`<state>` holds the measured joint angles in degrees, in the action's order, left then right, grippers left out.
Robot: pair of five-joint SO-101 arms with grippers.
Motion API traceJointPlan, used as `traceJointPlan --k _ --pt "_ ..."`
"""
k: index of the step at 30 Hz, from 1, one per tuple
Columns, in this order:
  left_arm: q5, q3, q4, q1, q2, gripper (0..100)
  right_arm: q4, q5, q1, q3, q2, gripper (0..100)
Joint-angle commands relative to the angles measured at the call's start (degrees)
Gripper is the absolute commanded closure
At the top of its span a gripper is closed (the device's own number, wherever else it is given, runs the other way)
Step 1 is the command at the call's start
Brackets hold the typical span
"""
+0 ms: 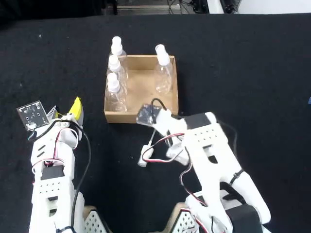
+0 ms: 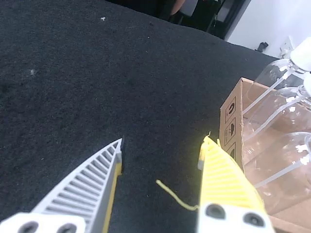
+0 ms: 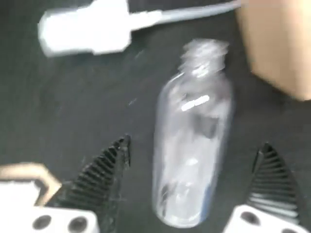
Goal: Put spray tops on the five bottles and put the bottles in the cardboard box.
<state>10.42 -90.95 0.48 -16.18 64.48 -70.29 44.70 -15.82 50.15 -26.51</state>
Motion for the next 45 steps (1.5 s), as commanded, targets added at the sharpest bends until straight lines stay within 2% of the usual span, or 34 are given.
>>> traceJointPlan --k 1,9,15,23,25,30,35,37,40,45 --pt "0.00 0.13 -1.32 -0.22 0.00 77 8.97 -4.13 -0.70 -0.31 2.51 65.2" --pt "0.00 0.13 -1.32 -0.22 0.00 77 13.10 -4.48 0.35 -0.84 13.85 67.2" --pt "0.00 0.13 -1.32 -0.22 0.09 77 12.48 -4.57 3.43 -0.92 11.38 98.8" --pt "0.00 0.13 -1.32 -0.22 0.09 77 -5.19 -4.04 21.98 -10.24 0.92 95.6" --pt "0.00 0.13 -1.32 -0.22 0.09 77 -6.68 -4.04 27.16 -12.88 -0.04 95.6" --pt "0.00 0.13 -0.88 -0.31 0.26 77 0.18 -5.10 36.57 -14.29 1.98 95.6" --pt "-4.22 0.75 -0.79 -0.57 0.18 77 7.47 -19.60 41.41 -14.46 1.10 99.1" --pt "-6.15 1.54 -0.62 -0.57 -0.18 77 9.49 -22.59 41.93 -13.85 -2.24 98.5" --pt "-8.18 7.96 8.00 -0.57 -0.18 77 11.52 -24.79 41.41 -11.56 -7.78 98.8" --pt "-8.44 29.76 37.10 -0.31 -0.26 77 14.86 -31.47 40.44 -6.20 -17.63 98.8"
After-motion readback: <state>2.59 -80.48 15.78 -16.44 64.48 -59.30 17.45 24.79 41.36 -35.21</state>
